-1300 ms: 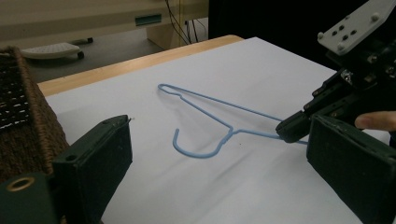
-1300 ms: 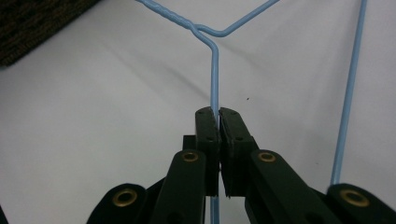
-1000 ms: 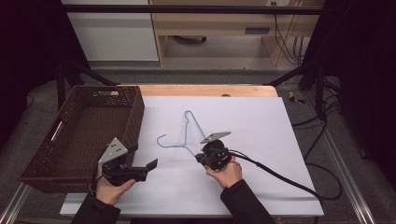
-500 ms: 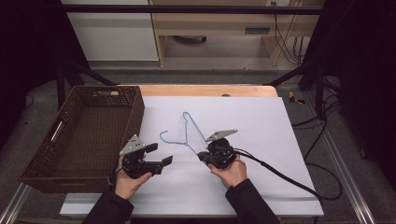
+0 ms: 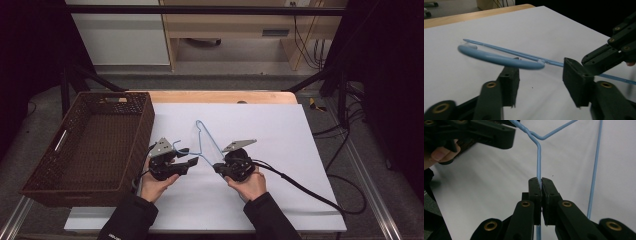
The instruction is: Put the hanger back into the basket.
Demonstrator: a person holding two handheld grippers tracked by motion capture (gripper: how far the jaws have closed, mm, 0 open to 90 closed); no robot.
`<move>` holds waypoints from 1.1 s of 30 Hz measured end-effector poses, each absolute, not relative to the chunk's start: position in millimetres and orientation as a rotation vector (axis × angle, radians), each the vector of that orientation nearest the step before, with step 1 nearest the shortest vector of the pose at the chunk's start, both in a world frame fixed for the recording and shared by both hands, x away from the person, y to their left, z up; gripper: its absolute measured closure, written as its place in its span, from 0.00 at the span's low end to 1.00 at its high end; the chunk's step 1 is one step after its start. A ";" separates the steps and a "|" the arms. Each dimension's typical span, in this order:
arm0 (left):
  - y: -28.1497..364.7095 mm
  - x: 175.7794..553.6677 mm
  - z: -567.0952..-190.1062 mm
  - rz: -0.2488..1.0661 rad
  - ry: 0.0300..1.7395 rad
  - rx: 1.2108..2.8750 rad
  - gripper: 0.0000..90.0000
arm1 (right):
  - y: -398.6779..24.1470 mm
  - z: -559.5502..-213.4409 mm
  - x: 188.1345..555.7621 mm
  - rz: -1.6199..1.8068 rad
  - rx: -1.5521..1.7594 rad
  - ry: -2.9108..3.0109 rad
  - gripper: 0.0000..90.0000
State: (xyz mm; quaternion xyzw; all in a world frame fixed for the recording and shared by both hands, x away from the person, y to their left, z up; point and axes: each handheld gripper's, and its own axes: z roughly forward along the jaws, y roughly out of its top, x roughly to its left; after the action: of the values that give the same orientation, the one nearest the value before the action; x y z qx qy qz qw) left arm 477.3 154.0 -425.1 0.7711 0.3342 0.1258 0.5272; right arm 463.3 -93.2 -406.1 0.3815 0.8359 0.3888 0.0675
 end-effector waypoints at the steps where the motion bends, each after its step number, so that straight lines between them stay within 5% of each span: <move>1: 152.4 479.3 -425.8 0.295 0.797 1.840 0.61 | -93.7 -406.2 463.4 1.173 1.142 2.521 0.98; 11: 149.1 481.3 -428.0 0.299 0.764 1.821 0.89 | -94.9 -407.1 463.0 1.179 1.152 2.525 0.98; 29: 138.2 475.9 -422.6 0.326 0.756 1.855 0.94 | -95.3 -414.5 459.8 1.146 1.123 2.522 0.97; 33: 135.1 474.2 -422.6 0.346 0.753 1.870 0.94 | -96.3 -410.7 453.8 1.119 1.063 2.469 0.82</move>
State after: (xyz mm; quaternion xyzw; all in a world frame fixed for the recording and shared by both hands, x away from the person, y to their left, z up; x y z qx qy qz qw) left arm 474.2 135.1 -422.6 0.7804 0.3142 0.1443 0.5210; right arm 453.8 -96.3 -410.7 0.3628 0.8423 0.3818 0.1147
